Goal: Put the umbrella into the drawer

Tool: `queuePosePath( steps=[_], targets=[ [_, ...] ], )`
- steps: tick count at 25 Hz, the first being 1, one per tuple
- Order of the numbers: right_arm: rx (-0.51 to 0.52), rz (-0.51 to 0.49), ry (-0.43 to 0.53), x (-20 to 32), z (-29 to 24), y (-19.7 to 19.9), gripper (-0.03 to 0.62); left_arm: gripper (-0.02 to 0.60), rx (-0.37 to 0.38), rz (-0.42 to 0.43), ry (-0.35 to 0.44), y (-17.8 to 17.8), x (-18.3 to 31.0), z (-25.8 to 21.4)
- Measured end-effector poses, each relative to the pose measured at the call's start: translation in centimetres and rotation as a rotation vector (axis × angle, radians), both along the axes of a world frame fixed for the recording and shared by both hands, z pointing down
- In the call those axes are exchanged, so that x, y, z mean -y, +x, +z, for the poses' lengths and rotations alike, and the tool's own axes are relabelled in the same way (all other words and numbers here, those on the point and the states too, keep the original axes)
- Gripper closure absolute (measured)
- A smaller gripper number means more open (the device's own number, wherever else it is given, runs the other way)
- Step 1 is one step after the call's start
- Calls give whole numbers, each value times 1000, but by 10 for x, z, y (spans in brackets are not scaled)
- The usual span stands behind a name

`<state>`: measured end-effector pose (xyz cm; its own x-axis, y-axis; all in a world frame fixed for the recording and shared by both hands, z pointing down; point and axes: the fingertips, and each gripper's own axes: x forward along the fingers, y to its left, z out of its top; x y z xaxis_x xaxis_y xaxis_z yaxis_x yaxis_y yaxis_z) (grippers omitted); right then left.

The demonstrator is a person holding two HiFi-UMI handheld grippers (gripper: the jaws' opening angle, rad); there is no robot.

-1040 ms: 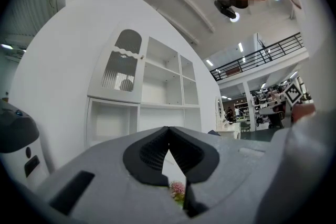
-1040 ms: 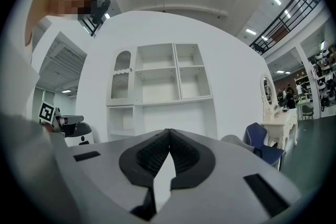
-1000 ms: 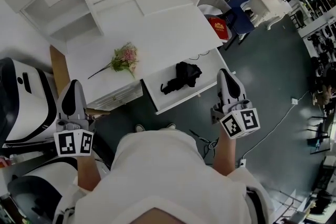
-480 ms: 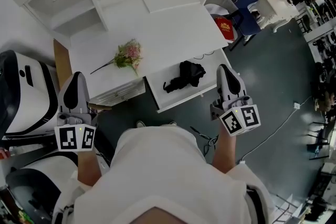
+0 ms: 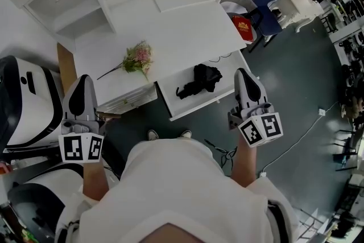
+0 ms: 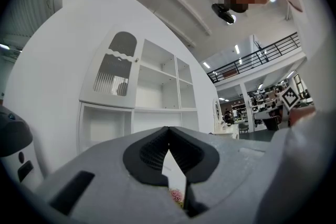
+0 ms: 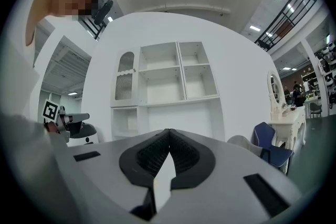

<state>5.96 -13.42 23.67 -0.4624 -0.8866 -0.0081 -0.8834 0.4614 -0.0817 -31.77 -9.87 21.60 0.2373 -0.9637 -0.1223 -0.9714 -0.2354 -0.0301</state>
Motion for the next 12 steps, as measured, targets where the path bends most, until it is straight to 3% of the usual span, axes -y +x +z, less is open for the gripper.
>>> queuePosePath(
  steps=[12],
  targets=[
    [0,-13,-16,3,12,-8,594,568,3,23,-14,9,5,6]
  ],
)
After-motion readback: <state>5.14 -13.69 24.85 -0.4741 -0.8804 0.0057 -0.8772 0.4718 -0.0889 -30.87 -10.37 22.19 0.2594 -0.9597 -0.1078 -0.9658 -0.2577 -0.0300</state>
